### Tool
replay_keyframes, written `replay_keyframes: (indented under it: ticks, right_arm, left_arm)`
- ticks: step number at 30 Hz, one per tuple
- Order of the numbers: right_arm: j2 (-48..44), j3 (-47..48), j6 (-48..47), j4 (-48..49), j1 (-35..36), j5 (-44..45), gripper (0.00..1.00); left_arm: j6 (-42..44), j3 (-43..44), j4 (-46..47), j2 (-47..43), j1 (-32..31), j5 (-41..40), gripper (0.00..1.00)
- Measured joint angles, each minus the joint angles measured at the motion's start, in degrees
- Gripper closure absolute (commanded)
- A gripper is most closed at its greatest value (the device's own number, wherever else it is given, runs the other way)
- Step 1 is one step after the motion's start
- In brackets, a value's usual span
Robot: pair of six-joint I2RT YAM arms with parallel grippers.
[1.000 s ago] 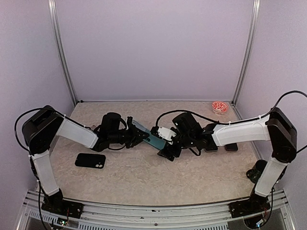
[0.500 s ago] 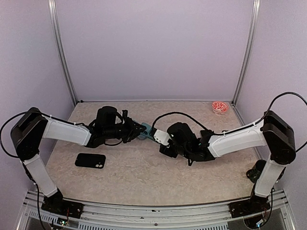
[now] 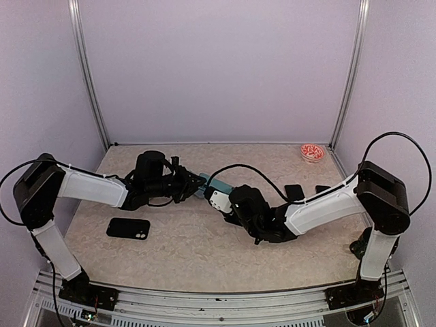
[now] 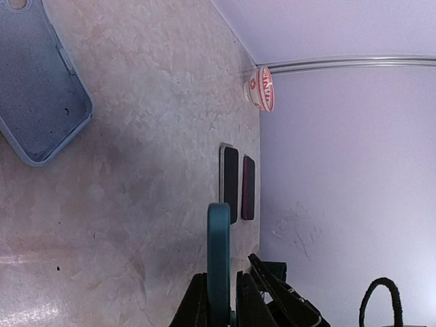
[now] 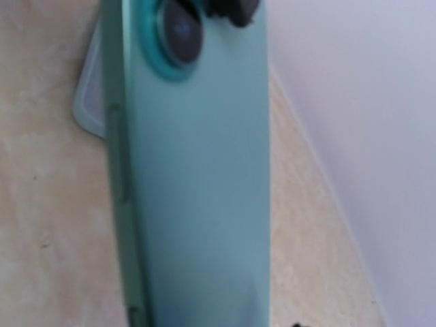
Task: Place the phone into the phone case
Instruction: Pass from the left arm to the right
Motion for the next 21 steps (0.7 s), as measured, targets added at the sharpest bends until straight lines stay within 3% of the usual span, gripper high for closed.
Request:
replay_keyframes:
  ticks: [9, 21]
  right_arm:
    - [3.2, -0.6, -4.4, 6.6, 1.3, 4.7, 0.8]
    - [4.9, -1.4, -9.2, 12.8, 1.9, 8.1, 1.0]
  left_arm:
    - [-1.1, 0.0, 0.4, -0.1, 0.0, -0.2, 1.0]
    - [-4.7, -0.3, 1.4, -0.1, 0.3, -0.2, 1.0]
